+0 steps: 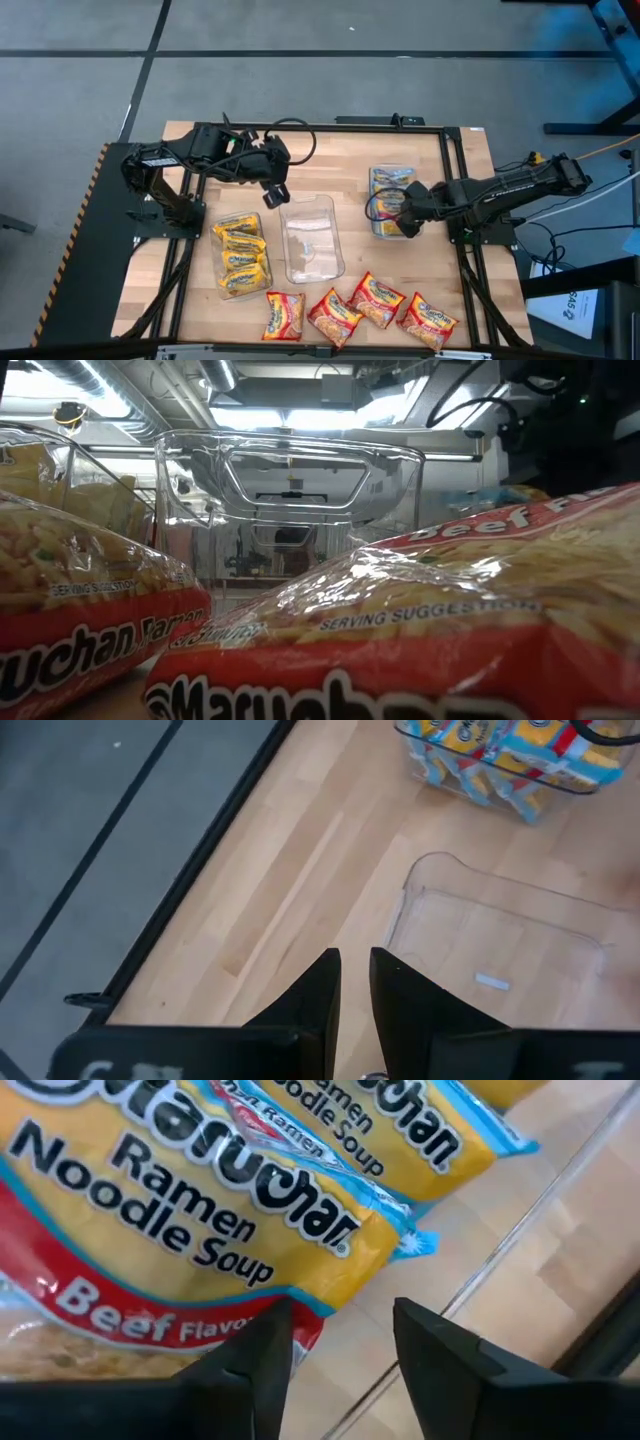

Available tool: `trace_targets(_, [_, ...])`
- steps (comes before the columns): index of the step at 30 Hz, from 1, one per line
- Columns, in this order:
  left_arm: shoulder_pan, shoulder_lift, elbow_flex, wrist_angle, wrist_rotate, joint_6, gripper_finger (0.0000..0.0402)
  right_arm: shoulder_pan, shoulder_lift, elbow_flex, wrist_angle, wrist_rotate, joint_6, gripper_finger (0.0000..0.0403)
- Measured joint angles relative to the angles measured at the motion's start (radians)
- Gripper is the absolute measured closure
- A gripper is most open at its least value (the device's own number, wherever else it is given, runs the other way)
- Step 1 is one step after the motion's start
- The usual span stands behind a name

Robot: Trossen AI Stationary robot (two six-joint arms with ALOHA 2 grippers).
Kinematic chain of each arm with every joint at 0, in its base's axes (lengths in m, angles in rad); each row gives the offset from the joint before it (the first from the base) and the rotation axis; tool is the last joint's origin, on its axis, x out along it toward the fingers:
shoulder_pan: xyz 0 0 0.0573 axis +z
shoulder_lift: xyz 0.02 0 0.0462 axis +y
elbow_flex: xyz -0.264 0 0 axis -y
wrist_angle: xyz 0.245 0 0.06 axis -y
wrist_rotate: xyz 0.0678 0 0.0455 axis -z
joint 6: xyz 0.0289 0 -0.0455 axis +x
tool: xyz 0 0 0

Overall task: Sort Maruchan noodles
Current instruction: Put the blue noodle pack into the right transparent bin

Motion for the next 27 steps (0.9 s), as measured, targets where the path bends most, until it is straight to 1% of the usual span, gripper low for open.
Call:
trace_targets(5, [0.000,0.000,0.000,0.000,-0.015,0.000,0.0350,0.000,0.000,0.001,0.035,-0.079,0.016,0.0244])
trace_targets(8, [0.000,0.000,0.000,0.000,-0.015,0.000,0.0350,0.000,0.000,0.038,-0.003,-0.112,0.011,0.0246])
trace_targets(10, [0.000,0.000,0.000,0.000,-0.015,0.000,0.0350,0.000,0.000,0.072,-0.036,-0.102,0.007,0.0244])
trace_targets(14, [0.000,0.000,0.000,0.000,-0.015,0.000,0.0350,0.000,0.000,0.150,-0.103,-0.046,0.005,0.0232])
trace_targets(16, [0.000,0.000,0.000,0.000,-0.015,0.000,0.0350,0.000,-0.001,0.185,-0.106,-0.065,0.005,0.0225])
trace_targets(20, [0.000,0.000,0.000,0.000,-0.015,0.000,0.0350,0.000,-0.001,0.209,0.009,-0.143,-0.013,0.0222])
trace_targets(23, [0.000,0.000,0.000,0.000,-0.015,0.000,0.0350,0.000,0.013,0.192,0.100,-0.170,-0.041,0.0227])
trace_targets(27, [0.000,0.000,0.000,0.000,-0.015,0.000,0.0350,0.000,0.073,0.187,0.108,-0.202,-0.045,0.0239])
